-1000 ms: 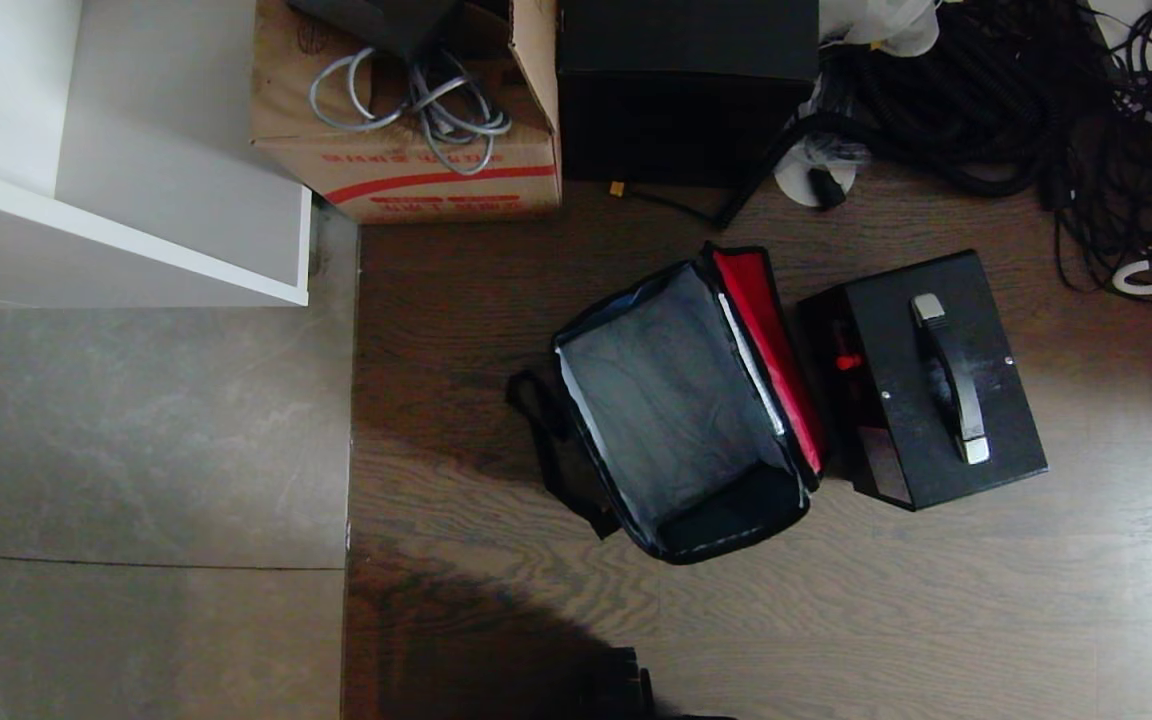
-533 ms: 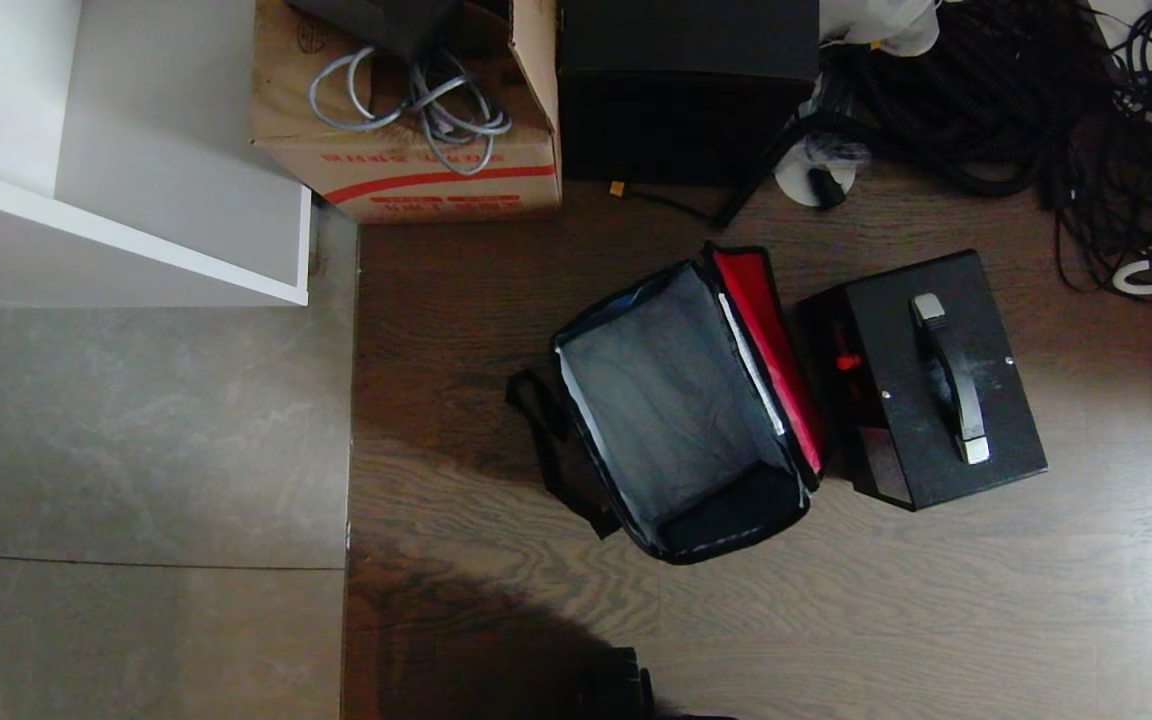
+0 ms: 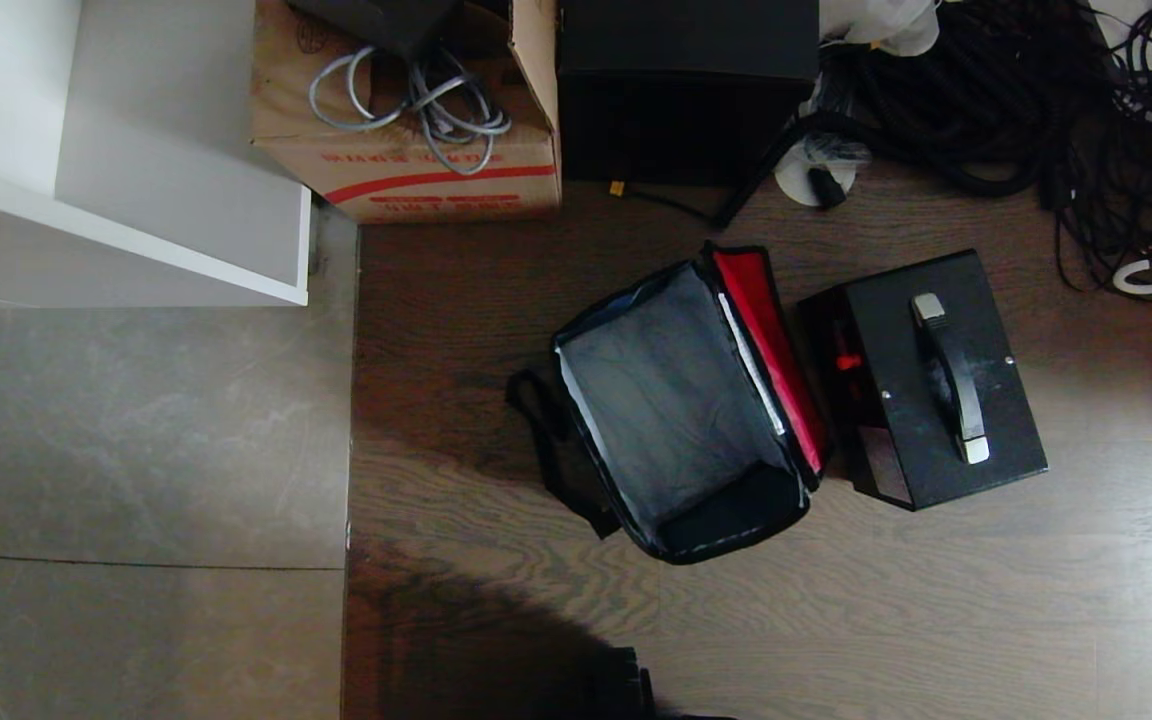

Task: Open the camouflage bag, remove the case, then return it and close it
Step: Grip the handle again

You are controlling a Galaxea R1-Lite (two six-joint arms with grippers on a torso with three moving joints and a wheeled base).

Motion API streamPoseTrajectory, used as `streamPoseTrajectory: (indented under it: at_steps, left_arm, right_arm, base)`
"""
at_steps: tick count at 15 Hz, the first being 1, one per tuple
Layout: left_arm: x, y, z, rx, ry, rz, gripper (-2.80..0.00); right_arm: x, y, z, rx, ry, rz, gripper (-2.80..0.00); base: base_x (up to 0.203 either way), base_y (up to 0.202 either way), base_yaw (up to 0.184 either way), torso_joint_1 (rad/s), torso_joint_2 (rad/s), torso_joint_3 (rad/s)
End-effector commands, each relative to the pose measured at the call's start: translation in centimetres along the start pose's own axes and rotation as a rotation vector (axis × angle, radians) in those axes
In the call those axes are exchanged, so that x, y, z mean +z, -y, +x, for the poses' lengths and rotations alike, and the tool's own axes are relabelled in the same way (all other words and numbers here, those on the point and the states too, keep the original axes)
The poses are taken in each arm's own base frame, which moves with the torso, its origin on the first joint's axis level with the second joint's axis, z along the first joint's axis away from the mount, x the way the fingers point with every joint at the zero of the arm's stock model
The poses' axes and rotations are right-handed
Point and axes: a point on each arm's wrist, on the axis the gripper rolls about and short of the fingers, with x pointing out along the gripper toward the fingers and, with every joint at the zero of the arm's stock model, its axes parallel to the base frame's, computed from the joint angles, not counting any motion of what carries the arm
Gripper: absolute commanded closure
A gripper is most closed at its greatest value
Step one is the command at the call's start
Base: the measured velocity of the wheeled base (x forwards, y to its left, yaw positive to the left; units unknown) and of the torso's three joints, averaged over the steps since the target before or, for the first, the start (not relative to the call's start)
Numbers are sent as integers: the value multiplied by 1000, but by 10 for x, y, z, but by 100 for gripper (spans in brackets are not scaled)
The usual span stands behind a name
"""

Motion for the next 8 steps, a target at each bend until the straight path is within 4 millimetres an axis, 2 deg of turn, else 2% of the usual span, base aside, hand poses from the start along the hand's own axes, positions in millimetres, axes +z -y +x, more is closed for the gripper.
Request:
streamPoseTrajectory:
  at_steps: [1, 3, 5, 8]
  left_arm:
    - [0, 0, 0, 0, -1, 0, 0]
    - [0, 0, 0, 0, -1, 0, 0]
    - [0, 0, 0, 0, -1, 0, 0]
    - [0, 0, 0, 0, -1, 0, 0]
  right_arm:
    - [44, -5, 63, 19, -297, 60, 0]
    - [73, -9, 119, 70, -437, 106, 0]
    - [90, -11, 182, 114, -537, 141, 0]
    - [86, -9, 273, 157, -635, 152, 0]
  base:
    - [0, 0, 0, 0, 0, 0]
    - [0, 0, 0, 0, 0, 0]
    - [0, 0, 0, 0, 0, 0]
    - [0, 0, 0, 0, 0, 0]
